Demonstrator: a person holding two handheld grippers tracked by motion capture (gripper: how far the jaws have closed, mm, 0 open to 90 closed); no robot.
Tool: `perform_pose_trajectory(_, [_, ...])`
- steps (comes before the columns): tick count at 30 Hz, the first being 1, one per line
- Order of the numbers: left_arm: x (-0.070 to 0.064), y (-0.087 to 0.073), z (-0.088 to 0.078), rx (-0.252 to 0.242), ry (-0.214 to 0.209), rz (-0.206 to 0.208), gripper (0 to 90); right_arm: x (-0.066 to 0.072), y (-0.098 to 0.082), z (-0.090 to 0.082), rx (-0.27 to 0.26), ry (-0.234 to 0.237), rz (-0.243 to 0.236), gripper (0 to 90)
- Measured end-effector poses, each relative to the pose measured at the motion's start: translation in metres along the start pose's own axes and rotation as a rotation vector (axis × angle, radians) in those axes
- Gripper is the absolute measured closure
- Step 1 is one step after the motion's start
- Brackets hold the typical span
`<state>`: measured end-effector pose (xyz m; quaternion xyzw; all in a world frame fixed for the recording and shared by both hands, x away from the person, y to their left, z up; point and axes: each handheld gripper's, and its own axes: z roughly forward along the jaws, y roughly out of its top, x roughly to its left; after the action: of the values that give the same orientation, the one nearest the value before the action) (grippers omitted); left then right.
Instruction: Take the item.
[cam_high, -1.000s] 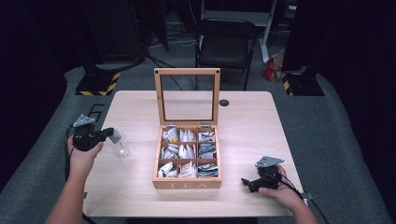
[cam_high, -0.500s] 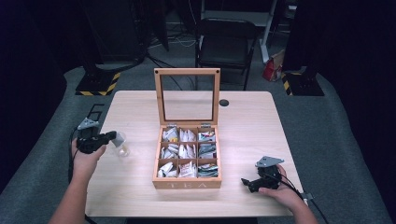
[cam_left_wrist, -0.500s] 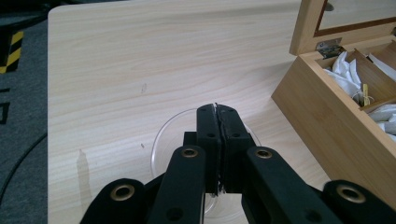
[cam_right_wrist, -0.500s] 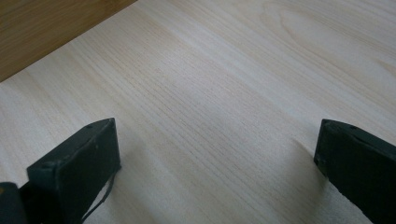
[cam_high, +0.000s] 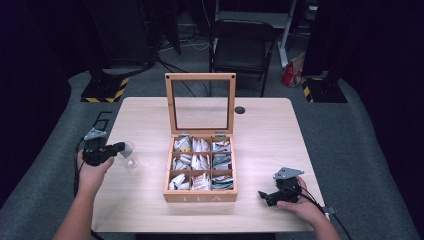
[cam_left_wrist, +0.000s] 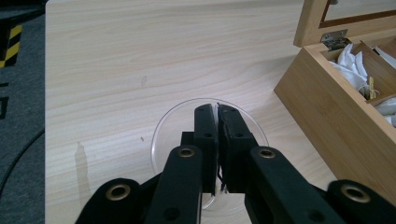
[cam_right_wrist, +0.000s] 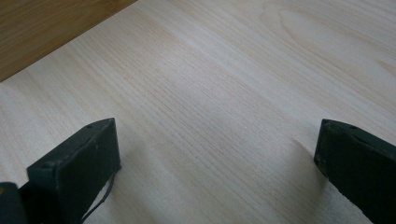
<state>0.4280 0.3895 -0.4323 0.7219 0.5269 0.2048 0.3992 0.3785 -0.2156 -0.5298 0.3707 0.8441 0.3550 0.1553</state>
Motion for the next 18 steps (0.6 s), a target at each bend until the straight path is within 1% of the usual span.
perform_pose_trajectory(3, [0.000, 0.000, 0.000, -0.003, -0.004, -0.007, 84.1, 0.000, 0.000, 0.000, 0.007, 0.003, -0.002, 0.0])
perform_pose_trajectory(5, [0.000, 0.000, 0.000, -0.003, -0.006, -0.009, 82.7, 0.000, 0.000, 0.000, 0.000, 0.000, 0.000, 0.0])
perform_pose_trajectory(7, [0.000, 0.000, 0.000, -0.013, 0.002, -0.010, 81.4, 0.000, 0.000, 0.000, 0.006, 0.003, -0.001, 0.0])
perform_pose_trajectory(8, [0.000, 0.000, -0.001, -0.006, -0.003, -0.011, 80.7, 0.000, 0.000, 0.000, 0.005, 0.003, -0.001, 0.0])
perform_pose_trajectory(11, [-0.002, 0.000, -0.003, -0.020, -0.007, -0.013, 77.3, 0.000, 0.000, 0.000, 0.001, 0.000, -0.001, 0.0])
perform_pose_trajectory(13, [-0.003, 0.000, -0.005, -0.008, -0.020, -0.011, 72.6, 0.000, 0.000, 0.000, 0.006, 0.001, -0.001, 0.0])
perform_pose_trajectory(15, [-0.005, 0.001, -0.006, -0.017, -0.025, -0.007, 70.7, 0.000, 0.000, 0.000, 0.006, 0.003, -0.001, 0.0])
perform_pose_trajectory(16, [-0.007, 0.002, -0.008, -0.011, -0.039, -0.003, 70.0, 0.000, 0.000, 0.000, 0.005, 0.000, -0.001, 0.0])
perform_pose_trajectory(18, [-0.009, 0.003, -0.010, -0.014, -0.049, 0.004, 68.7, 0.000, 0.000, 0.000, 0.001, -0.007, -0.001, 0.0])
